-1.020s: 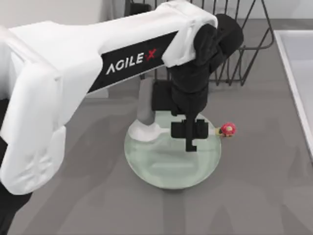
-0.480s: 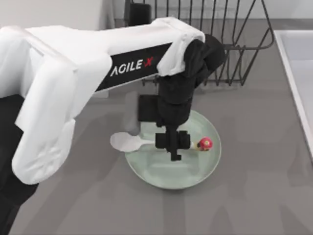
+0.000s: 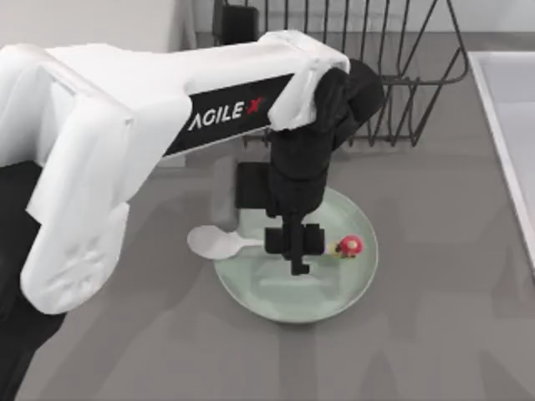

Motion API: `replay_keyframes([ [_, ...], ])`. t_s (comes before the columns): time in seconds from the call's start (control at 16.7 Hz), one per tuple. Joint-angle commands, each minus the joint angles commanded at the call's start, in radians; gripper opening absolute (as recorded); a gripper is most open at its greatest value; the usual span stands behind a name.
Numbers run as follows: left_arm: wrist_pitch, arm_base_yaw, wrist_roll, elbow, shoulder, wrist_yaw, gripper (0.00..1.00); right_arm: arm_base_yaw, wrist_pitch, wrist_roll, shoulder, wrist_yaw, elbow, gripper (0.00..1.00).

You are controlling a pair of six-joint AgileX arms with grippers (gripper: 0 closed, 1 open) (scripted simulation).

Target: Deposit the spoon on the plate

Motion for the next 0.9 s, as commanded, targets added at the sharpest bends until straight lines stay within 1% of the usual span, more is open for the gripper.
replay_keyframes([
  [0.54,0.000,0.000,0.000,0.000,0.000,0.000,0.98,0.000,0.000,0.000,0.000,0.000,0.000,1.00],
  [0.6,0.000,0.000,0.000,0.000,0.000,0.000,1.00,0.000,0.000,0.000,0.000,0.000,0.000,1.00],
  [0.9,0.000,0.000,0.000,0.000,0.000,0.000,1.00,0.000,0.000,0.000,0.000,0.000,0.000,1.00],
])
